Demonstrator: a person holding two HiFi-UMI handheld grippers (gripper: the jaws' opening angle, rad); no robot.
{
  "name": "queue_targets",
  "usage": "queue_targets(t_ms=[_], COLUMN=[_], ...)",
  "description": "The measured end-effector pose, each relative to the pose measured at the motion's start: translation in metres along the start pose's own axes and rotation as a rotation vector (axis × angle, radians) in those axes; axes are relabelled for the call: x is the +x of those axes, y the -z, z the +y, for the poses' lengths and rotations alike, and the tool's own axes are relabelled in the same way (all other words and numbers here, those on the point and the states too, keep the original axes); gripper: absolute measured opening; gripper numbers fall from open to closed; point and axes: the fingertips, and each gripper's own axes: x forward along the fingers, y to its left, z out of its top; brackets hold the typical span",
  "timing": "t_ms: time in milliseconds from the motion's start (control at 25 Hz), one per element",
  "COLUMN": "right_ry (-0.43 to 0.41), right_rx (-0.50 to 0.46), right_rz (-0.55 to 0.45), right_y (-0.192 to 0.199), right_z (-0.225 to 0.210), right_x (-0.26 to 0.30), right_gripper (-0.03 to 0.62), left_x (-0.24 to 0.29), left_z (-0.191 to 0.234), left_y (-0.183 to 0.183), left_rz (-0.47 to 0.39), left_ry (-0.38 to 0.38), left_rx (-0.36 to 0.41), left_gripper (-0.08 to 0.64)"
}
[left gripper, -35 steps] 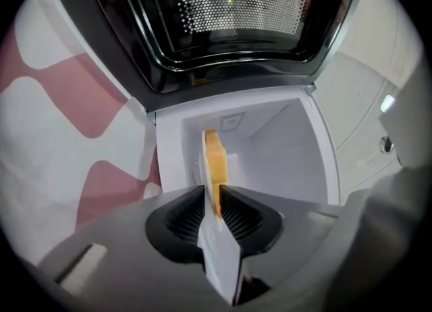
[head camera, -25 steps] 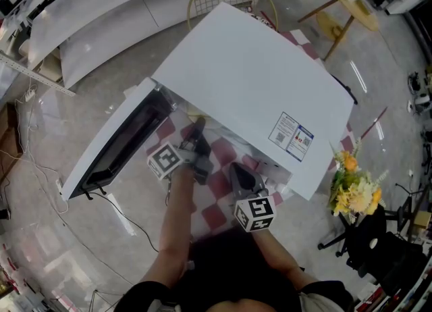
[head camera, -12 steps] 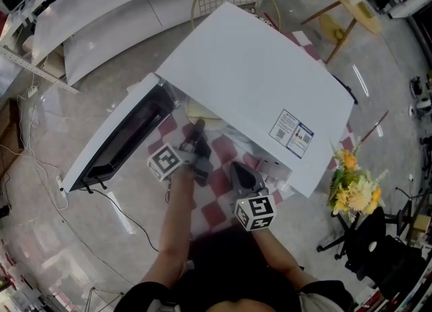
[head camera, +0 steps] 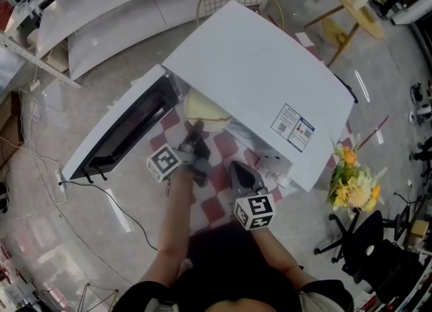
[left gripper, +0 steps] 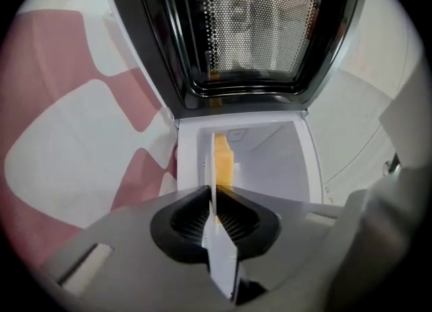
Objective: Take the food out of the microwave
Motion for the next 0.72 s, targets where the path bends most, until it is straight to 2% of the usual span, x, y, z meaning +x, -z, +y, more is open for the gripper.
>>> queue_targets(t_ms=[720], right_ry=[-0.028], right_rx=[-0.017], right_rz=[0.007], right_y=[0.009], right_z=[0.012], right_x=[-0.011], right_gripper=[0.002], left_x=[-0.034], left_z=[0.01], left_y=[0.006], left_rz=[-0.033], left_ry=[-0.015], left_rx=[-0.04], left_gripper=[0.028])
